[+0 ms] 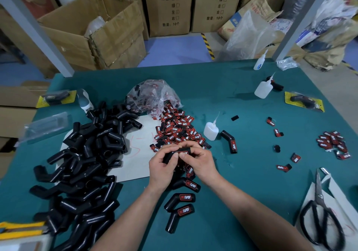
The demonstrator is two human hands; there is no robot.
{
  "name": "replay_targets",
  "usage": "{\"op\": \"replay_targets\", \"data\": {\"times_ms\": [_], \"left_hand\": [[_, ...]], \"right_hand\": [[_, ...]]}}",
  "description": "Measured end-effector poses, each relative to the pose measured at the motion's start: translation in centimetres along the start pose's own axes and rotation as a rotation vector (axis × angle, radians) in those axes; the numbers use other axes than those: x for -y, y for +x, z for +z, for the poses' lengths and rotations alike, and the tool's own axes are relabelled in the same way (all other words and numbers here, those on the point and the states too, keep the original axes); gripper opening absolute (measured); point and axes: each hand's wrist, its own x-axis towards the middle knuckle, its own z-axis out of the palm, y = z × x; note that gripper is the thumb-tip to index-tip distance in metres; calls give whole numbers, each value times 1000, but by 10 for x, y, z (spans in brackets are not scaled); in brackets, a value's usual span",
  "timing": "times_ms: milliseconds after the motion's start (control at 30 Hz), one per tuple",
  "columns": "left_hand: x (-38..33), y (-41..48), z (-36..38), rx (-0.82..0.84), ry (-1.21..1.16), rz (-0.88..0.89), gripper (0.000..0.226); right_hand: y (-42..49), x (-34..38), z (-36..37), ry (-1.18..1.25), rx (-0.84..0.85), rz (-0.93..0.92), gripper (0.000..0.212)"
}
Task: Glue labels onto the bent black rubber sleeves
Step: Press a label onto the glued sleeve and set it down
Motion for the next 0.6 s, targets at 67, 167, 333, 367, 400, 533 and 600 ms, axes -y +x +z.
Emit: {"op": "replay_targets", "data": {"times_ms": [67, 167, 333, 367, 400, 533, 600], "left_hand": [[-1, 0, 0, 6, -12, 14, 13], [0, 1, -1, 6, -15, 14, 9], [0, 2, 0, -11, 7, 24, 20], [0, 2, 0, -13, 7, 30, 21], [-1, 2, 0, -14, 7, 37, 20], [-1, 1, 0, -24, 9, 51, 18], [-2, 1, 1, -27, 10, 55, 19]], "right_hand": [[-1, 1, 1, 5, -3, -1, 13], [-1, 1, 2, 7, -4, 3, 9], [-2, -2, 2, -7, 7, -1, 9], [-2, -2, 2, -11, 8, -6, 9], [-3, -2, 2, -13, 8, -10, 9], [-2, -2, 2, -34, 3, -22, 23], [-1, -3, 1, -58, -10, -31, 28]]}}
